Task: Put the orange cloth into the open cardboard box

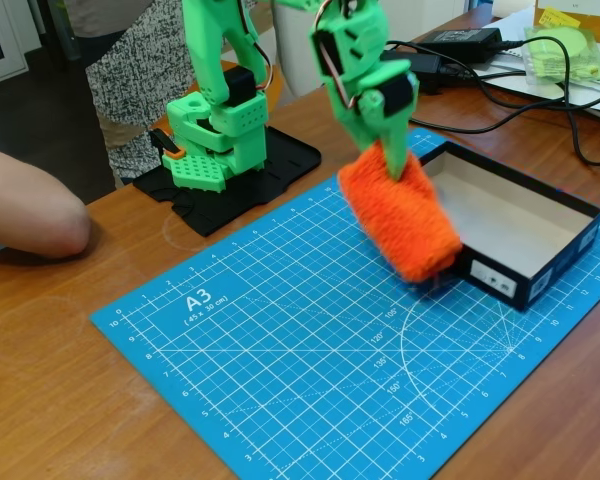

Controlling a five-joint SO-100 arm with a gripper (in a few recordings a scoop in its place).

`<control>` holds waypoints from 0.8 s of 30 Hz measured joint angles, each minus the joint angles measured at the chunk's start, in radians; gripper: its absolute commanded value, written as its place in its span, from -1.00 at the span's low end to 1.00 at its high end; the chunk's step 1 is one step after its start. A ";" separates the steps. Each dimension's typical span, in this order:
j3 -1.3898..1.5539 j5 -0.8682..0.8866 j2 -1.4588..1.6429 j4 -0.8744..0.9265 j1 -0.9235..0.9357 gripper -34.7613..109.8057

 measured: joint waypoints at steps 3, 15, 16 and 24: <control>-0.097 0.009 0.005 0.061 -0.025 -0.52; -0.196 -0.011 -0.077 0.077 0.008 -0.52; -0.204 -0.002 -0.104 0.075 -0.006 -0.52; -0.328 0.078 -0.314 0.023 -0.155 -0.52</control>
